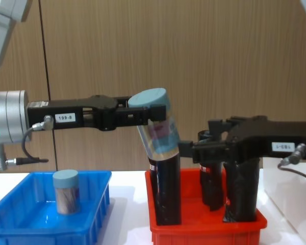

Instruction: Pick the cotton swabs from the blue box and place them into the white box.

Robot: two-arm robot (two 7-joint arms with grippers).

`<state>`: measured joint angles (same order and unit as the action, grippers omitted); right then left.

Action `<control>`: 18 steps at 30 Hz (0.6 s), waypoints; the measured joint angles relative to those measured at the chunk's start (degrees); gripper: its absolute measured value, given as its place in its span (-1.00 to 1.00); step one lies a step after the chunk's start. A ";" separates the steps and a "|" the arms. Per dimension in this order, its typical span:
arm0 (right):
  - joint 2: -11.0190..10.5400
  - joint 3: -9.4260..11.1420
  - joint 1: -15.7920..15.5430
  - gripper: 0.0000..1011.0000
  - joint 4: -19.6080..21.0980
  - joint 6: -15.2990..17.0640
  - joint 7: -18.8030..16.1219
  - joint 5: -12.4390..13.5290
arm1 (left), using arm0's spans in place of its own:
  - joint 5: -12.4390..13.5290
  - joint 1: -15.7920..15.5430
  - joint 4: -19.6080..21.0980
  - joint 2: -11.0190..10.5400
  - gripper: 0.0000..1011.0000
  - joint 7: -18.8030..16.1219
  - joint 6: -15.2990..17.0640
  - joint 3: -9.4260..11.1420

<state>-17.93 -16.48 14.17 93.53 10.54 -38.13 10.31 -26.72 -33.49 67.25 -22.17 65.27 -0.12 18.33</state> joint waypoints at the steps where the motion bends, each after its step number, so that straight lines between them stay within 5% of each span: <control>1: 0.30 -0.20 0.47 0.98 -0.53 -0.05 -0.10 -0.37 | 0.00 0.00 0.00 0.00 0.32 0.00 0.00 0.00; 18: 3.10 -2.21 4.56 0.98 -4.77 -0.41 -0.88 -3.72 | 0.00 0.00 0.00 0.00 0.32 -0.01 0.00 0.00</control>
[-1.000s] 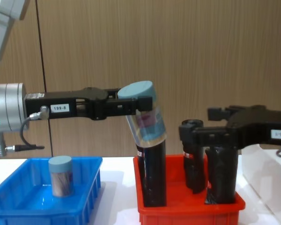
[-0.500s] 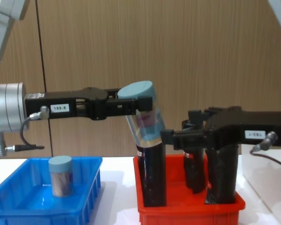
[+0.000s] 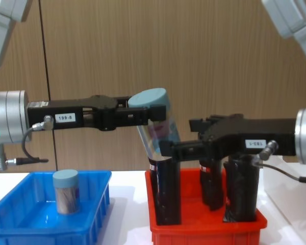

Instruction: Pick the cotton swabs from the blue box and place them into the white box.

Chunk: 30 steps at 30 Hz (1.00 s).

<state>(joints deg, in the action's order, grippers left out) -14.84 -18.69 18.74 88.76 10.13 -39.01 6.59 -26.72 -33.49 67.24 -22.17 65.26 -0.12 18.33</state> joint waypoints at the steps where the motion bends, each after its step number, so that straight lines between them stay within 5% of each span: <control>1: 0.10 -0.09 0.14 0.98 -0.14 0.00 -0.05 -0.09 | 0.00 0.00 0.00 0.00 0.32 0.00 0.00 0.00; 25: 2.85 -2.54 3.55 0.98 -3.39 -0.23 -1.91 -1.82 | 0.00 0.00 0.00 0.00 0.32 0.00 0.00 0.00; 30: 3.13 -2.92 3.99 0.79 -3.91 -0.25 -2.02 -1.94 | 0.00 0.00 0.00 0.00 0.32 0.00 0.00 0.00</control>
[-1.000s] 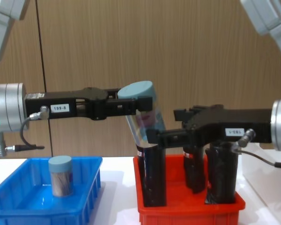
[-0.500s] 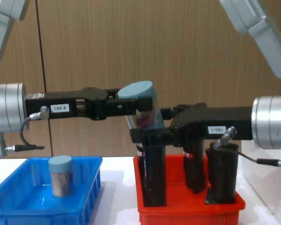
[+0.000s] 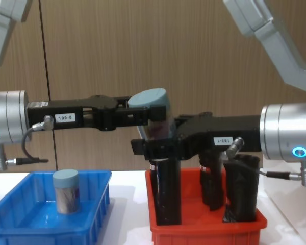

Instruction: Pick the cotton swabs from the blue box and place them into the white box.

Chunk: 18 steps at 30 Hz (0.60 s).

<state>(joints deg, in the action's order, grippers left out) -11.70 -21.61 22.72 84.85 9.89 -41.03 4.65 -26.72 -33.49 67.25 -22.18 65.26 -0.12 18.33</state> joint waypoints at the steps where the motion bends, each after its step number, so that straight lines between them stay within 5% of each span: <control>1: 0.06 -0.08 0.10 0.68 -0.14 0.00 0.00 -0.02 | 0.00 0.00 0.00 0.00 0.32 0.00 0.00 0.00; 9: 0.23 -0.39 0.50 0.27 -0.71 -0.03 0.11 -0.04 | 0.00 0.00 0.00 0.00 0.32 0.03 0.00 -0.01; 18: 0.20 -0.68 0.62 0.26 -0.88 -0.12 0.61 0.12 | 0.00 0.00 0.00 0.00 0.49 -0.03 0.00 0.00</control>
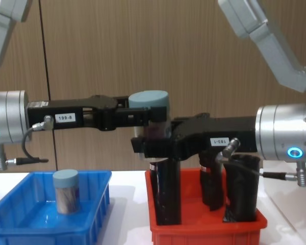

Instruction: Pick the cotton swabs from the blue box and place them into the white box.

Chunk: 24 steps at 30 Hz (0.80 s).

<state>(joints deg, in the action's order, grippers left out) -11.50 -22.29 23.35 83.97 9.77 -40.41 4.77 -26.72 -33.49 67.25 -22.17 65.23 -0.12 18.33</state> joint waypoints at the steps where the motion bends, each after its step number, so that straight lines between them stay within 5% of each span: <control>1: -0.04 -0.03 0.00 0.26 0.01 -0.01 0.15 0.14 | 0.00 0.00 0.00 0.00 0.51 0.00 0.00 0.00; 9: -0.62 0.00 -0.41 0.26 0.67 -0.09 0.78 0.78 | 0.00 0.00 0.00 0.00 0.96 0.01 0.00 0.00; 24: -4.36 2.12 -3.07 0.26 3.83 -0.31 4.42 3.24 | 0.00 0.00 0.00 0.00 0.99 0.03 0.00 0.00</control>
<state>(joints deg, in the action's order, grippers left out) -15.86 -20.17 20.27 87.80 9.46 -36.00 8.01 -26.72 -33.49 67.25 -22.18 65.27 -0.12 18.33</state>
